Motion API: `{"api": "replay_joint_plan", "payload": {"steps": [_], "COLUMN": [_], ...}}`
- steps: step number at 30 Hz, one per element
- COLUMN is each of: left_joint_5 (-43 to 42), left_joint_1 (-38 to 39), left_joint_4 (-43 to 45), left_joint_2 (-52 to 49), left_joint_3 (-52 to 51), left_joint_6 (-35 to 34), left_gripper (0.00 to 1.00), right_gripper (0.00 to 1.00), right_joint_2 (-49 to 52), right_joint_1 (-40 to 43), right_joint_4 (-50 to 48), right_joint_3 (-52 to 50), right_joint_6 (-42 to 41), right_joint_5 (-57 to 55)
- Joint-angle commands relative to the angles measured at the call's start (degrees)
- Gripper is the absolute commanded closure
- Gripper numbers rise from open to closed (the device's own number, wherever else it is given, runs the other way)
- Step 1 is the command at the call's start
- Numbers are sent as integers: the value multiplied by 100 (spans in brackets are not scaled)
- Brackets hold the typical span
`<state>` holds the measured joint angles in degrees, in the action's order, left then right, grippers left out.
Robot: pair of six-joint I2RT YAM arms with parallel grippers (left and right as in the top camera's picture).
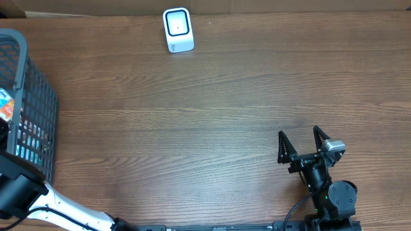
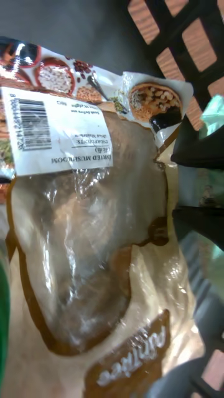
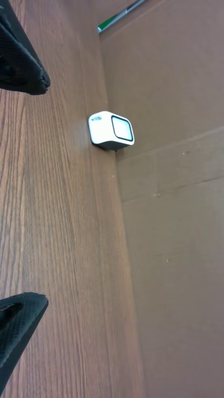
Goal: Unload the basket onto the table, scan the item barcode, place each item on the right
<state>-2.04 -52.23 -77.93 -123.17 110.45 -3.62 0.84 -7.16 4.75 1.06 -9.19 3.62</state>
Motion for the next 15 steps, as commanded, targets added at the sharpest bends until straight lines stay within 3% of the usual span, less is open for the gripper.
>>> {"api": "replay_joint_plan", "payload": {"steps": [1, 9, 10, 13, 15], "left_joint_5": [-52, -31, -24, 223, 382], "left_joint_1": [-15, 114, 120, 136, 136], "left_joint_4": [-136, -623, -713, -798, -798], "left_joint_2": [-42, 76, 70, 44, 44], "left_joint_3": [555, 1910, 1897, 1521, 1147], "left_joint_6": [-420, -595, -520, -435, -339], "left_gripper": [96, 96, 90, 56, 52], "right_gripper": [0, 0, 0, 0, 0], "right_joint_2": [-68, -68, -68, -68, -68], "right_joint_1": [-28, -28, -28, -28, -28], "right_joint_4": [-22, -22, -22, -22, -22], "right_joint_3": [-59, -59, -59, -59, -59], "right_joint_6": [9, 9, 9, 9, 9], "right_joint_5": [9, 9, 9, 9, 9]}}
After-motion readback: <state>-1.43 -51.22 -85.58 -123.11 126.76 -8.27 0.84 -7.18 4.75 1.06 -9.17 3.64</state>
